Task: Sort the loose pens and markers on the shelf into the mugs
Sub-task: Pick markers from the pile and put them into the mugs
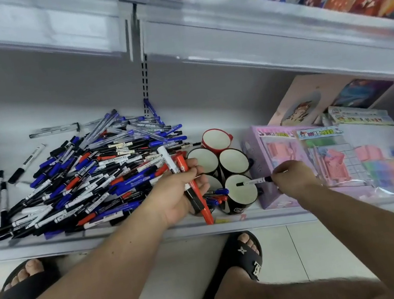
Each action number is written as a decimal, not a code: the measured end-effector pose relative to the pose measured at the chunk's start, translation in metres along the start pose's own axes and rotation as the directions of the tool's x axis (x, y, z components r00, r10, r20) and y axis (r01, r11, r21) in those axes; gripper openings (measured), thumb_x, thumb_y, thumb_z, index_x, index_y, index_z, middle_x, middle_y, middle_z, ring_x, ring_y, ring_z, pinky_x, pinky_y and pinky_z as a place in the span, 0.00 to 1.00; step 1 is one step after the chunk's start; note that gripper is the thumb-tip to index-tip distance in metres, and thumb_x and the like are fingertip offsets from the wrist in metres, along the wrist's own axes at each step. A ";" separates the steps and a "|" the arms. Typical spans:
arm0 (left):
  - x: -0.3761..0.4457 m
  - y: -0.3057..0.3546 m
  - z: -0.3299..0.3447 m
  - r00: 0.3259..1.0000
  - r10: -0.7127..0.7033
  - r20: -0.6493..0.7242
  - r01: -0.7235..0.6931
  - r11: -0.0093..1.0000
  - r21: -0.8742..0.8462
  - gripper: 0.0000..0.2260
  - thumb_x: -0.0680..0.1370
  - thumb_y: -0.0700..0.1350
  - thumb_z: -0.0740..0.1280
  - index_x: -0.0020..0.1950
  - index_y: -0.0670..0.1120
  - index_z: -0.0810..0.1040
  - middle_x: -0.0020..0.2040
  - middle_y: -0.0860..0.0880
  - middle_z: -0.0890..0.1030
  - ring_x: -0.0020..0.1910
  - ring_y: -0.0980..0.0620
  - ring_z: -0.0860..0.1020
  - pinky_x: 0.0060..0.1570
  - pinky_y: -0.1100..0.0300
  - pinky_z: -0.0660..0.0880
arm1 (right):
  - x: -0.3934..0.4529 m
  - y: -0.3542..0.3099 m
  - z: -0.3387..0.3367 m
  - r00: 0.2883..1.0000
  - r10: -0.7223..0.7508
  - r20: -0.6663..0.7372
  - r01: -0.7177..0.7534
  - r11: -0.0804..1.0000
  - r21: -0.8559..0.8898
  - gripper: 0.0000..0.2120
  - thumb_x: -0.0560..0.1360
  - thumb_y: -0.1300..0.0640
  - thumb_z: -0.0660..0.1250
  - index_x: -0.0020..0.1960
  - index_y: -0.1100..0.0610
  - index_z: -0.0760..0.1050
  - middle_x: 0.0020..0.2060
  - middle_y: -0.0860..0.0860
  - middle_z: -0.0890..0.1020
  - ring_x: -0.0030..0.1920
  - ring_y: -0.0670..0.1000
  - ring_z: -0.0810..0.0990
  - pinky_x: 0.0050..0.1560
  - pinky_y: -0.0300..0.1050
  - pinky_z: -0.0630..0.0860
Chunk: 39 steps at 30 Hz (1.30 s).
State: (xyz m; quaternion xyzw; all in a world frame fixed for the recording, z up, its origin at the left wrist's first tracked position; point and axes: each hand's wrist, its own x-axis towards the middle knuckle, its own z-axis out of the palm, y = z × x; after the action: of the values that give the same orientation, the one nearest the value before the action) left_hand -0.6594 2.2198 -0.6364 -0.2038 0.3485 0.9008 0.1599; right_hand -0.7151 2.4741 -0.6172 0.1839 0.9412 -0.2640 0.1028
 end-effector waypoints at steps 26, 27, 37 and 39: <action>-0.016 0.021 -0.010 0.964 0.146 0.220 -0.067 0.941 -0.331 0.12 0.75 0.41 0.63 0.58 0.45 0.77 0.52 0.48 0.84 0.54 0.47 0.83 0.59 0.49 0.75 | -0.110 -0.103 0.021 0.795 -0.316 0.518 0.071 0.896 0.438 0.05 0.80 0.61 0.63 0.51 0.59 0.78 0.34 0.54 0.82 0.30 0.51 0.77 0.32 0.44 0.68; -0.016 0.022 -0.012 0.969 0.140 0.204 -0.066 0.942 -0.330 0.14 0.76 0.42 0.62 0.61 0.44 0.76 0.53 0.46 0.84 0.54 0.47 0.83 0.59 0.49 0.75 | -0.111 -0.105 0.020 0.800 -0.306 0.517 0.028 0.879 0.476 0.06 0.81 0.60 0.62 0.51 0.60 0.77 0.34 0.55 0.83 0.30 0.52 0.78 0.32 0.44 0.68; -0.021 0.031 -0.013 0.975 0.066 0.211 0.004 0.949 -0.314 0.16 0.80 0.52 0.58 0.65 0.48 0.73 0.59 0.46 0.83 0.52 0.45 0.84 0.46 0.50 0.78 | -0.121 -0.137 0.009 0.755 -0.364 0.546 0.271 0.931 0.246 0.10 0.83 0.55 0.57 0.51 0.54 0.77 0.36 0.53 0.85 0.34 0.51 0.83 0.36 0.41 0.76; -0.021 0.031 -0.014 0.971 0.060 0.233 0.007 0.962 -0.274 0.14 0.79 0.53 0.59 0.60 0.49 0.76 0.58 0.46 0.83 0.50 0.46 0.84 0.46 0.51 0.76 | -0.121 -0.140 0.013 0.734 -0.453 0.507 0.459 0.880 0.121 0.09 0.82 0.55 0.58 0.50 0.52 0.76 0.38 0.51 0.85 0.38 0.51 0.85 0.42 0.43 0.80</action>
State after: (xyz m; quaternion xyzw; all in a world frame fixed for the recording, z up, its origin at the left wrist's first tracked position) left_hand -0.6509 2.1850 -0.6179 -0.1091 0.2018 0.9603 0.1590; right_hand -0.6592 2.3204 -0.5290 -0.1314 0.8951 -0.3151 0.2867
